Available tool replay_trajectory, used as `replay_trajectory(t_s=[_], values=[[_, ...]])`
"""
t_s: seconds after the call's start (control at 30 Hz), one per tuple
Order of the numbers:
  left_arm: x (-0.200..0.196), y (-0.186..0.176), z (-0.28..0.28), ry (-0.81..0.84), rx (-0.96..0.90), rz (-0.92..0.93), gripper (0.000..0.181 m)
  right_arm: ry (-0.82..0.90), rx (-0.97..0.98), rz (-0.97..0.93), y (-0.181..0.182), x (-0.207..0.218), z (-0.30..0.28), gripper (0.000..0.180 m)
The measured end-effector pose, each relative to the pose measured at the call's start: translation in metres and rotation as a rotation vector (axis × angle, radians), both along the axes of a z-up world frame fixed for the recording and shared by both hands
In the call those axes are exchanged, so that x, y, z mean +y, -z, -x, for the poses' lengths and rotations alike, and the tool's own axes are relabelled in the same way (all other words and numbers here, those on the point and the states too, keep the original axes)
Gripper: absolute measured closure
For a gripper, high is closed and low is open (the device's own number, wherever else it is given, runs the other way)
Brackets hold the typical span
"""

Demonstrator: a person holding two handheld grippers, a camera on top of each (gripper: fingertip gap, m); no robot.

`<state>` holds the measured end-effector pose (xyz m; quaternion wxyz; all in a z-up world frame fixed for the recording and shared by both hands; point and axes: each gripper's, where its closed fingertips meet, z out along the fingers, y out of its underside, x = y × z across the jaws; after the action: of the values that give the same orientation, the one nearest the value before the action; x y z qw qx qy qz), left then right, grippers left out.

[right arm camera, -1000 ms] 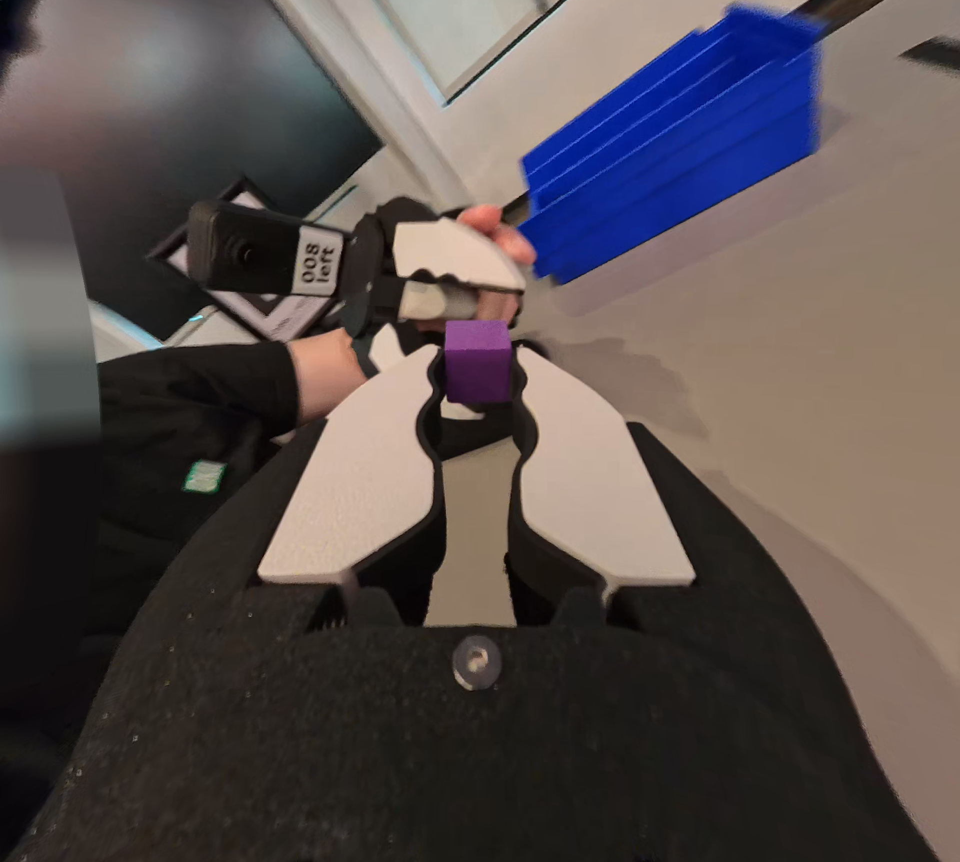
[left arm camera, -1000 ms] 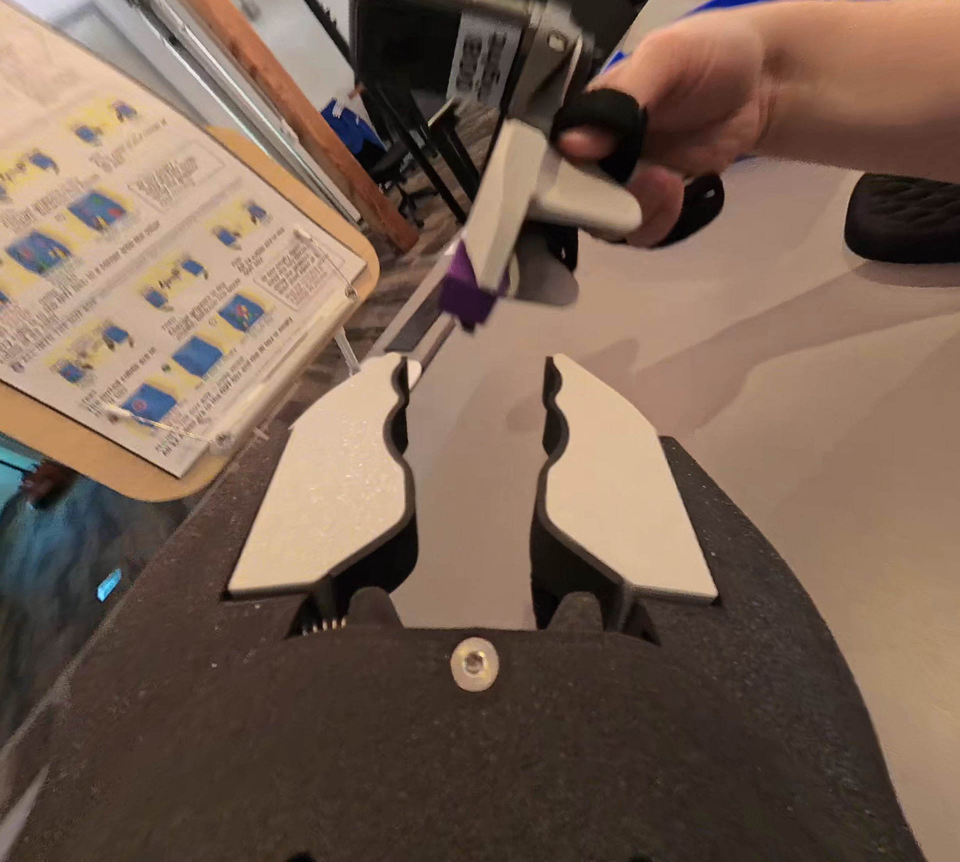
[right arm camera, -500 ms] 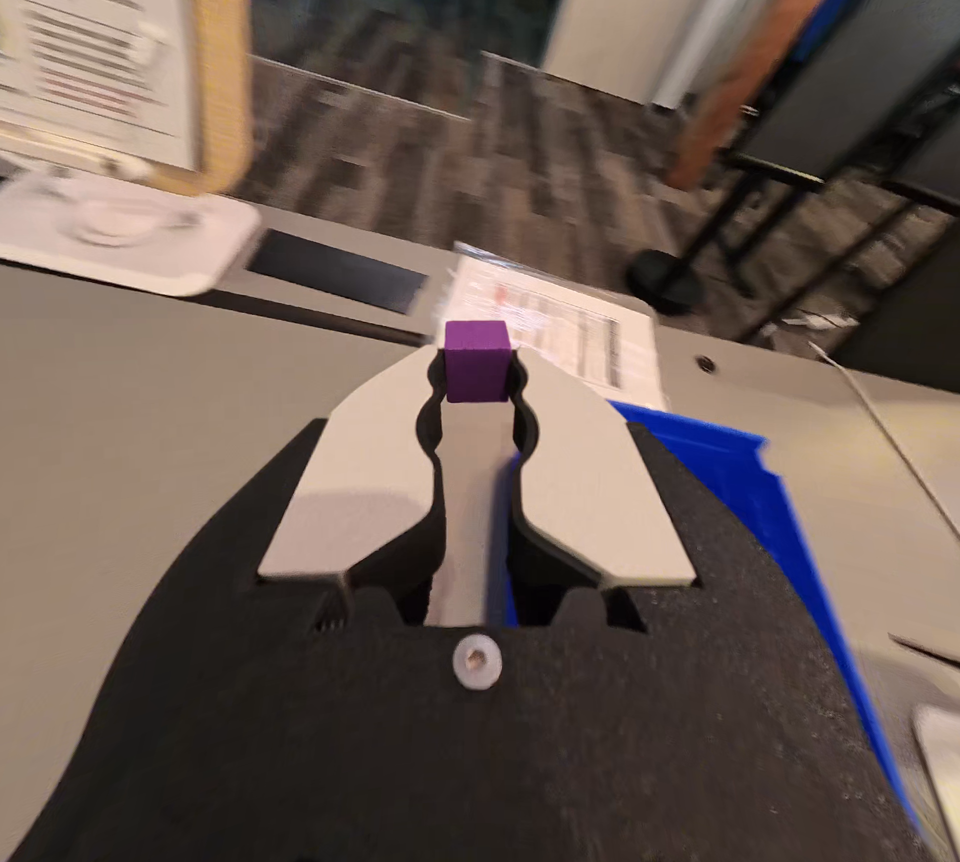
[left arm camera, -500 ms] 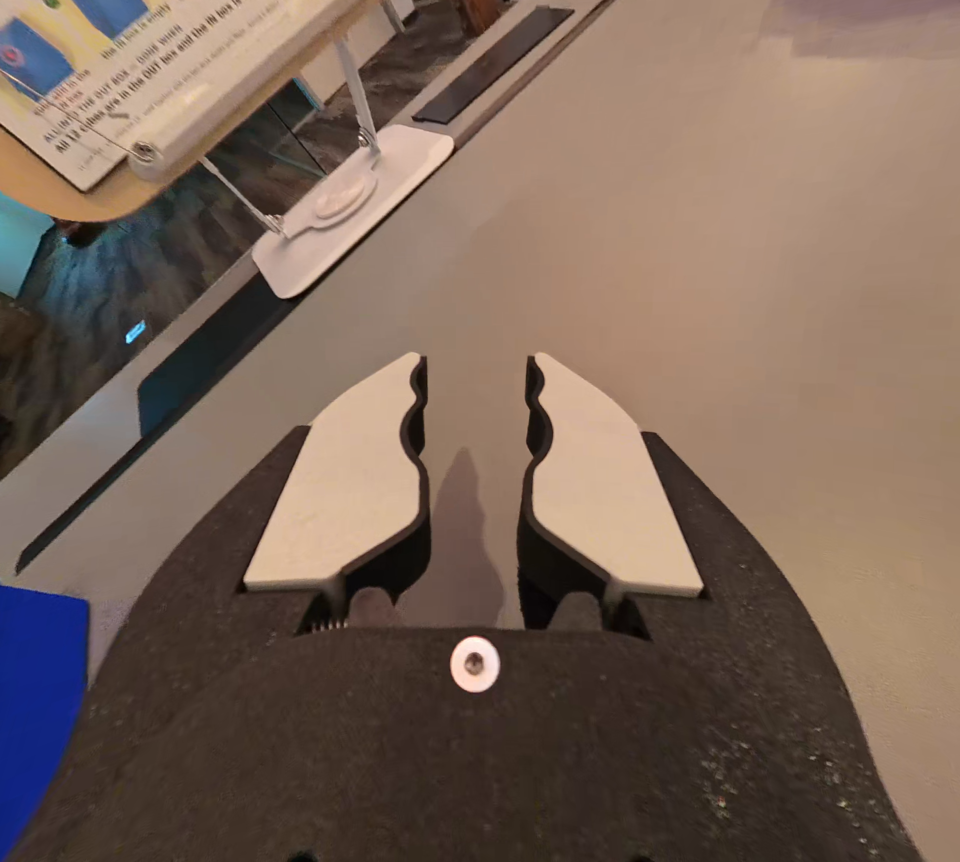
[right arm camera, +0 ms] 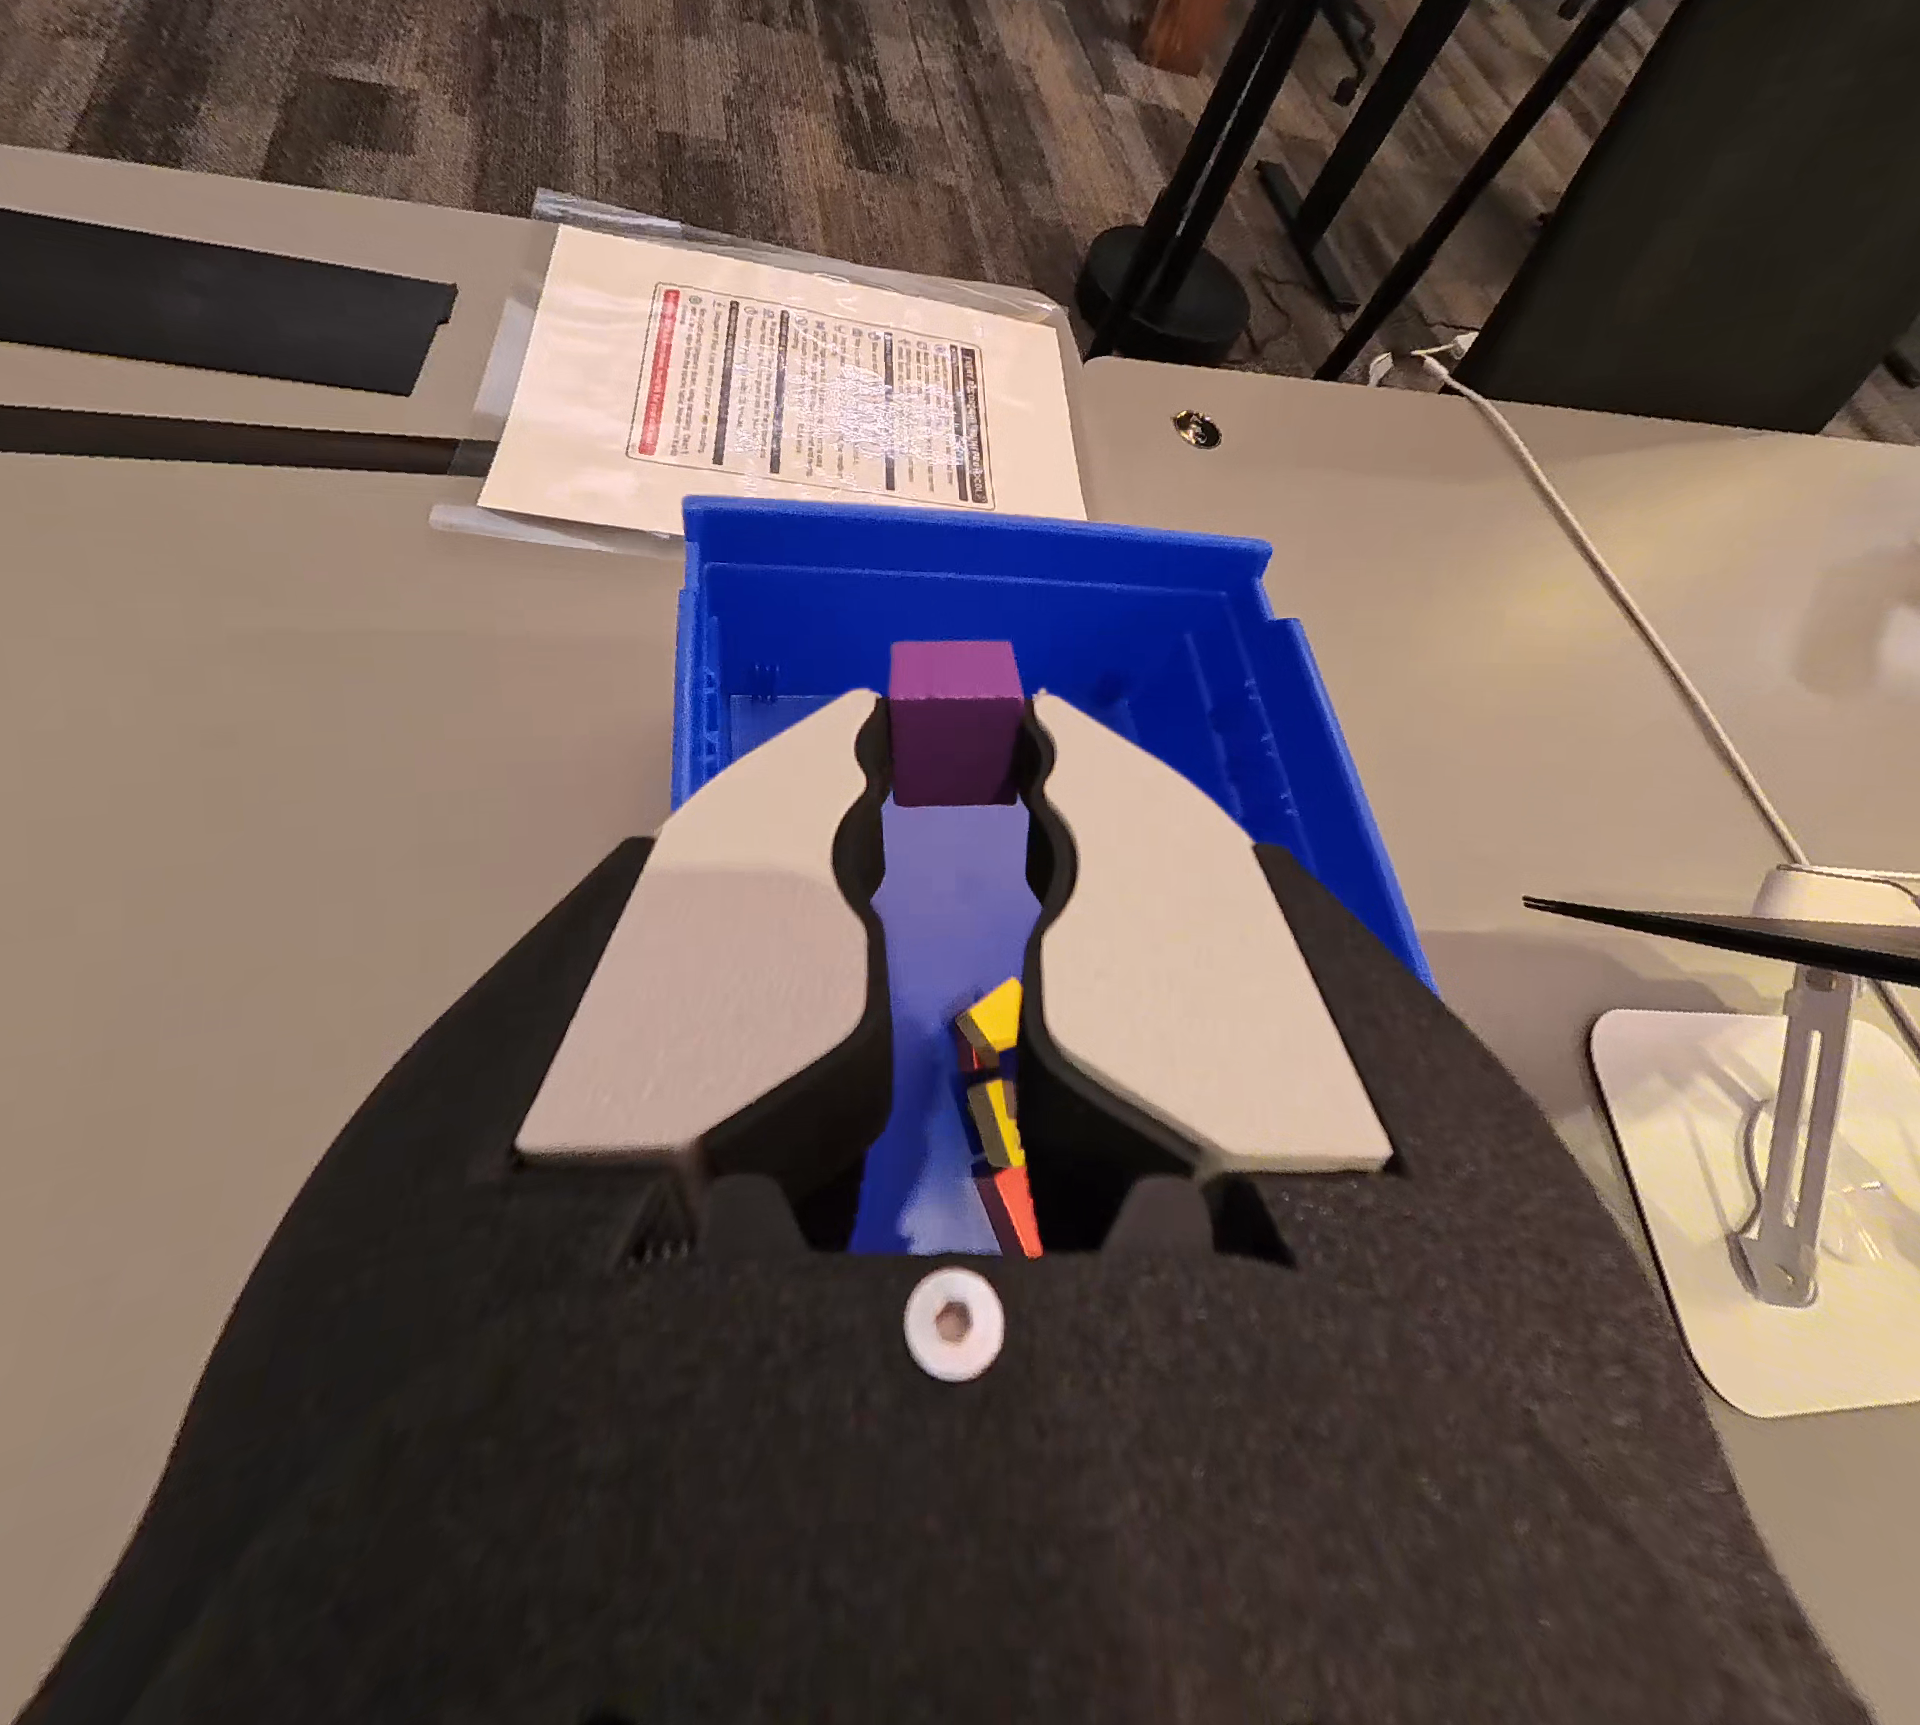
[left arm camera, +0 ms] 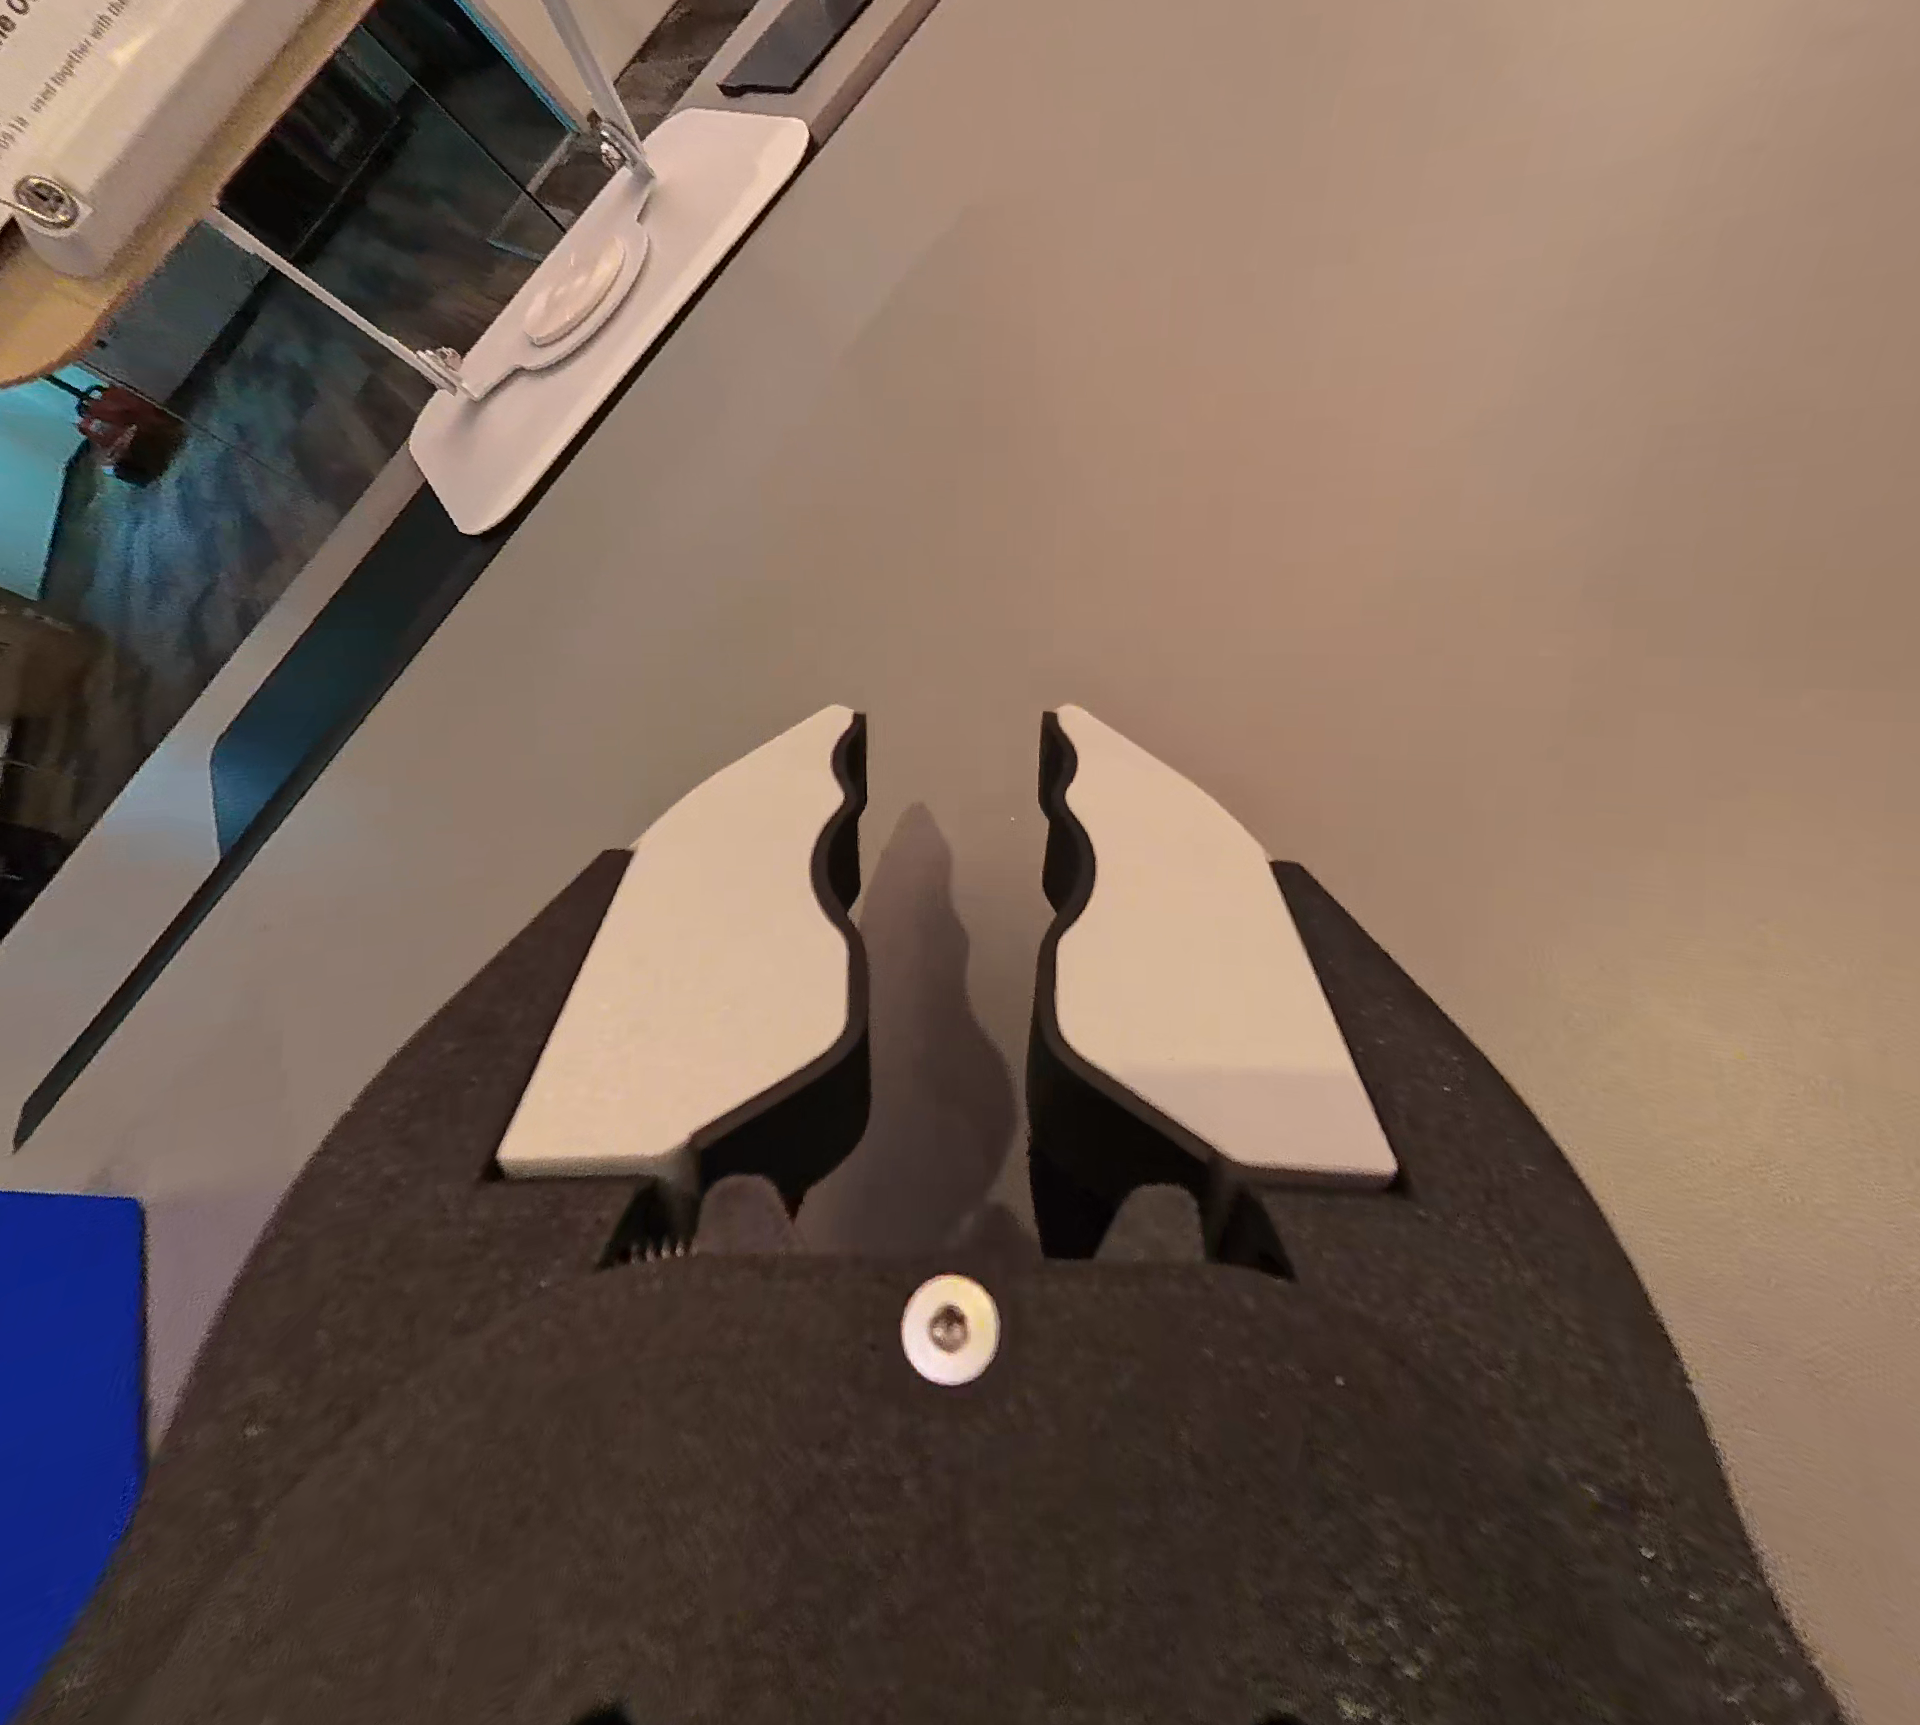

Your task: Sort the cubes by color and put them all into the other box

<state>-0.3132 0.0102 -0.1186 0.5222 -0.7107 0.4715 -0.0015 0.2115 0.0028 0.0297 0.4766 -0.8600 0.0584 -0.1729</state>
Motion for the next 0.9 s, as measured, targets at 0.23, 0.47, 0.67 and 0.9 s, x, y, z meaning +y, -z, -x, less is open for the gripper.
replay_trajectory(t_s=[0.23, 0.47, 0.67, 0.9], values=[[-0.002, 0.002, -0.003, 0.009, 0.017, -0.004, 0.151, -0.031, 0.159, 0.206, 0.053, -0.016, -0.01, 0.157], [-0.002, 0.003, -0.002, 0.008, 0.017, 0.002, 0.153, -0.007, 0.322, 0.466, 0.121, -0.047, -0.022, 0.156], [-0.001, 0.004, -0.001, 0.003, 0.015, 0.004, 0.153, -0.006, 0.367, 0.48, 0.133, -0.053, -0.027, 0.146], [0.0, 0.004, -0.001, -0.004, 0.02, -0.001, 0.153, -0.052, 0.229, 0.377, 0.092, -0.031, -0.013, 0.142]])
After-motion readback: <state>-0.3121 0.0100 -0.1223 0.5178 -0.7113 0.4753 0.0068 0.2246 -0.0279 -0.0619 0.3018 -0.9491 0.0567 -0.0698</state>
